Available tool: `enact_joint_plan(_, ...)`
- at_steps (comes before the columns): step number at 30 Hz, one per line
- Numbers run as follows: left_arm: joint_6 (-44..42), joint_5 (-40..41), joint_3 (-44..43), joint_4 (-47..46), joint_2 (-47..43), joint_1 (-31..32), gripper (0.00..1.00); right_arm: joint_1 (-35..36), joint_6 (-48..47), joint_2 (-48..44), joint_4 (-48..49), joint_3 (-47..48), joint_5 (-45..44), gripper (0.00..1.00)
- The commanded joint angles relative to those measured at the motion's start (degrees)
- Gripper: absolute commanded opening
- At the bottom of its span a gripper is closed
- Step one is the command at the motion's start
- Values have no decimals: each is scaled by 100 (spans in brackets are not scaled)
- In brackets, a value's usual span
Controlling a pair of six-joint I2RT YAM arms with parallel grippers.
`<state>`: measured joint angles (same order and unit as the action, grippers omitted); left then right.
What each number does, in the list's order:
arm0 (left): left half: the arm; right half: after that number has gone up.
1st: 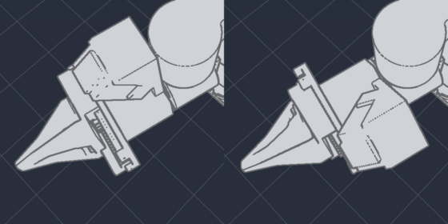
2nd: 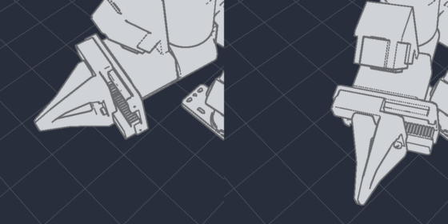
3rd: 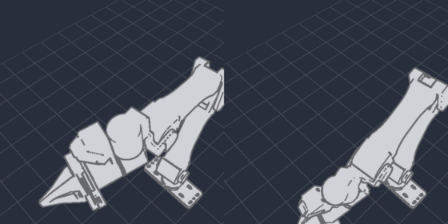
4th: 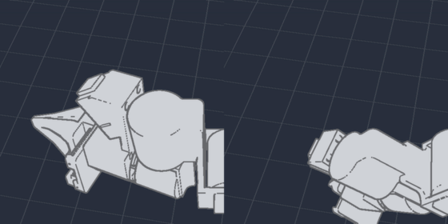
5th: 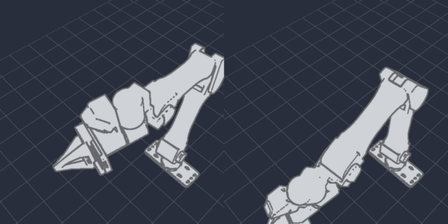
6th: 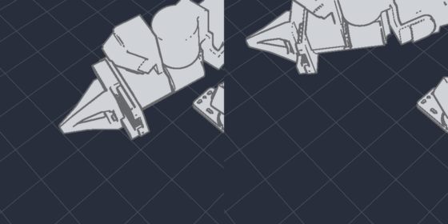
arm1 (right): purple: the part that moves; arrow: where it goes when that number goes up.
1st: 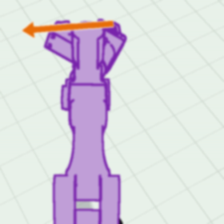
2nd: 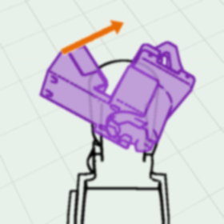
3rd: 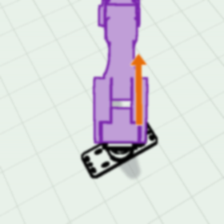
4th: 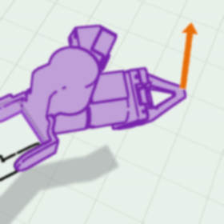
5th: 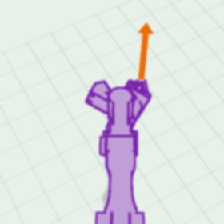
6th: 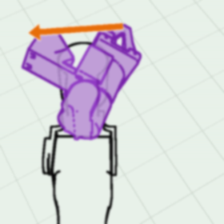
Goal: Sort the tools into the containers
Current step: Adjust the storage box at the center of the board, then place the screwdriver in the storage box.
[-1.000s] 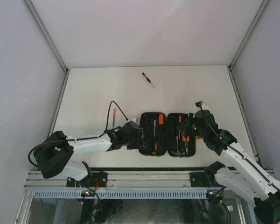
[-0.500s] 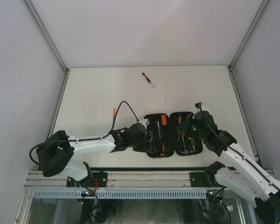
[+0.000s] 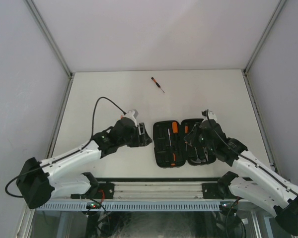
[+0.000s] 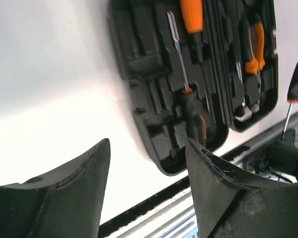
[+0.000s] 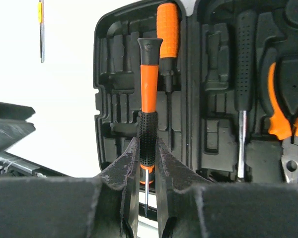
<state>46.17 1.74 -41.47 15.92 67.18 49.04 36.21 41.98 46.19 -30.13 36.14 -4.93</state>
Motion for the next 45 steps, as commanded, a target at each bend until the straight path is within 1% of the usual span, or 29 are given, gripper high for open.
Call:
enact_joint_plan(1,-558,220,-291,728,-629,-593,66,297,252,258,577,56,-165,0)
enact_joint_plan(4,-737,165,-566,1233,-835,-1118,66,516,321,592,732,186,-240,0)
enact_joint_plan(8,-1273,-34,-981,1696,-1002,-1740,66,789,401,1121,1044,381,-261,0)
enact_joint_plan(11,-1623,-68,-1301,2051,-1007,-2004,66,955,466,1577,1382,568,-257,0)
enact_joint_plan(14,-1920,79,-1387,2113,-1039,-2091,65,1064,502,2197,1654,795,-207,0)
enact_joint_plan(15,-1980,130,-1385,2109,-1040,-2250,66,1077,511,2394,1727,875,-168,0)
enact_joint_plan(22,-2120,367,-1074,1981,-1069,-2302,66,1043,475,3502,2113,1411,141,0)
enact_joint_plan(29,-2129,431,-1040,2027,-1157,-2326,66,868,379,4289,2118,1772,439,0)
enact_joint_plan(45,-2095,303,-977,2030,-1138,-2456,66,713,400,4842,1937,2016,460,0)
